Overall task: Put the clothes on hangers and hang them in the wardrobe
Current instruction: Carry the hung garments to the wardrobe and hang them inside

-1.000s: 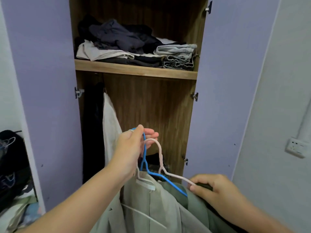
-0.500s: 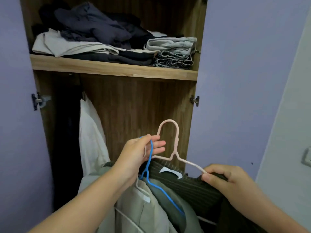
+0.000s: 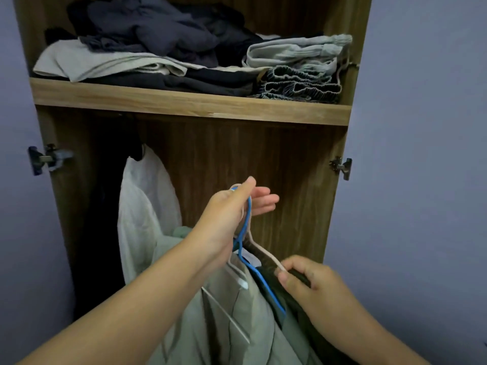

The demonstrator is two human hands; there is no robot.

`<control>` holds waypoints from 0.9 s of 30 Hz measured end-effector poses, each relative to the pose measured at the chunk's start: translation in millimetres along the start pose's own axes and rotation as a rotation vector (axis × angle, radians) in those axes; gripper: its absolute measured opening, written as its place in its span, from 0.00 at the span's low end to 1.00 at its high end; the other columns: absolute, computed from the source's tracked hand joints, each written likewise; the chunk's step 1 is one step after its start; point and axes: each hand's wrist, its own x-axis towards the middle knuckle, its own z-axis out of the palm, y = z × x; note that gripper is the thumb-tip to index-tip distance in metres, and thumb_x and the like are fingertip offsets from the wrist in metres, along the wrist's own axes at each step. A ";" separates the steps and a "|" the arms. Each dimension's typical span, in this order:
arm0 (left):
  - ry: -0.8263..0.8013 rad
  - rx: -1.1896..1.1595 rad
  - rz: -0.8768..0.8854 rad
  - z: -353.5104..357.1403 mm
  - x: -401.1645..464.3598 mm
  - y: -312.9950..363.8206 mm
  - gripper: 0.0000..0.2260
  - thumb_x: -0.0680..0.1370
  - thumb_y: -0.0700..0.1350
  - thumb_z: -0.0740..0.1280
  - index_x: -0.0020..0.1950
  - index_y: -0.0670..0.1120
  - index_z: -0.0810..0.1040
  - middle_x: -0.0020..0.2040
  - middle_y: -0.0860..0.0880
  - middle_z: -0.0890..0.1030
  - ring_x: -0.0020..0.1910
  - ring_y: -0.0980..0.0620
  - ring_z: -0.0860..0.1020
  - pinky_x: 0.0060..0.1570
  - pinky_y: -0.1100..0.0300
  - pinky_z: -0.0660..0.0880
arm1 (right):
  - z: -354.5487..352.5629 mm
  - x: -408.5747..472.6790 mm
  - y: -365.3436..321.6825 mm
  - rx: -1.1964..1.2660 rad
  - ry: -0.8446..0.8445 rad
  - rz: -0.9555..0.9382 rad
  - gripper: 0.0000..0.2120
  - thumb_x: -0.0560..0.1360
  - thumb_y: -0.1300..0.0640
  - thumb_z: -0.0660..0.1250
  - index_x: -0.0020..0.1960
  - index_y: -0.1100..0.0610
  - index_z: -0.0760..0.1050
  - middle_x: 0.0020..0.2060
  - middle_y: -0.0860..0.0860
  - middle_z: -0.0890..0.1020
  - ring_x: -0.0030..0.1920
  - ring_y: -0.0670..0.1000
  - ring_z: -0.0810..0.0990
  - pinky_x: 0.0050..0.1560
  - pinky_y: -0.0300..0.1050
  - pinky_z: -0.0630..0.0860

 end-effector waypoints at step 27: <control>0.048 0.849 0.133 -92.2 223.8 -35.0 0.12 0.77 0.53 0.62 0.57 0.50 0.68 0.53 0.51 0.68 0.56 0.54 0.69 0.55 0.61 0.67 | 88.5 229.7 -1.3 0.880 0.097 0.144 0.14 0.53 0.70 0.61 0.34 0.61 0.80 0.31 0.55 0.82 0.32 0.50 0.82 0.32 0.40 0.76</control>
